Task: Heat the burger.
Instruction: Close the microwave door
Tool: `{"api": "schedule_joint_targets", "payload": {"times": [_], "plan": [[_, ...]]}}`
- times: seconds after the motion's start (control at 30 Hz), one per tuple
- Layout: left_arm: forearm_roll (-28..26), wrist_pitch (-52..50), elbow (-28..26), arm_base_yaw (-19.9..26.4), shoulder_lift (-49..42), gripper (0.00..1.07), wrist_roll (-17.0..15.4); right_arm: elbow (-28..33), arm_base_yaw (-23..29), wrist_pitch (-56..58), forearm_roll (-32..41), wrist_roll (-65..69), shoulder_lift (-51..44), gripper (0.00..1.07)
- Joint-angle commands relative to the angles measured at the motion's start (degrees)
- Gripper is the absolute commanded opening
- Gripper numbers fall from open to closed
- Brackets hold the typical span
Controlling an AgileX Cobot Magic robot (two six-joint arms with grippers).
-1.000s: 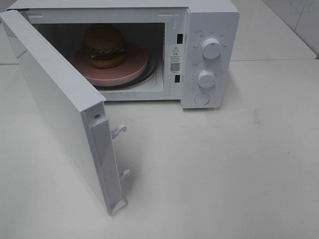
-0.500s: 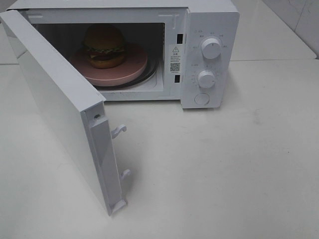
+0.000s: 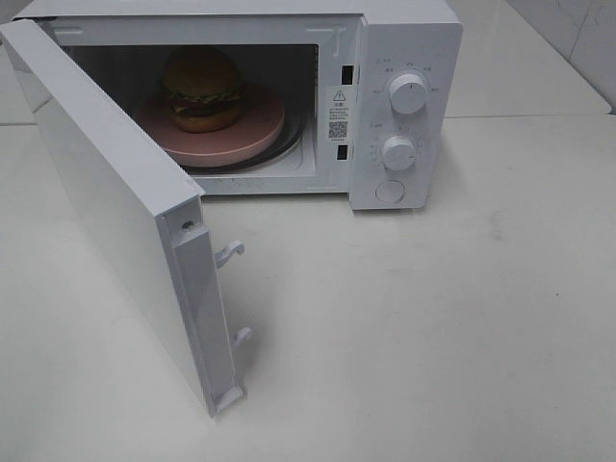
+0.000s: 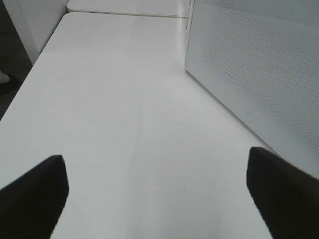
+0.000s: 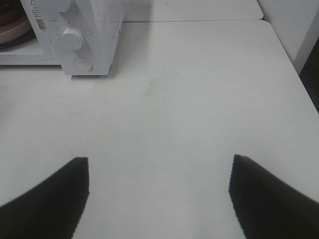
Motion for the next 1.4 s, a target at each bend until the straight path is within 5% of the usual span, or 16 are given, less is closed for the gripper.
{"api": "schedule_joint_targets", "payload": {"times": [0.03,0.6,0.9,0.97,1.0,1.07,1.4], "plan": [[-0.3,-0.7,0.0,0.2,-0.8,0.90,0.0,0.1,-0.4,0.0,0.1,0.2,-1.6,0.75],[-0.9,-2.1,-1.1,0.2,1.3,0.86,0.0,0.1,-0.4,0.0,0.1,0.2,-1.6,0.75],[-1.1,-10.1,-1.8,0.2,7.4,0.48,0.0,0.1,-0.4,0.0,0.1,0.3,-1.6,0.75],[-1.1,-12.6,-1.8,0.2,10.3,0.23,0.0,0.1,-0.4,0.0,0.1,0.3,-1.6,0.75],[-1.1,-12.6,-1.8,0.2,10.3,0.23,0.0,0.1,-0.4,0.0,0.1,0.3,-1.6,0.75],[-1.1,-16.5,-1.7,0.2,14.0,0.06,0.0,0.1,-0.4,0.0,0.1,0.3,-1.6,0.75],[-1.1,-32.5,3.5,0.2,21.8,0.00,0.0,0.1,-0.4,0.0,0.1,0.3,-1.6,0.75]]}}
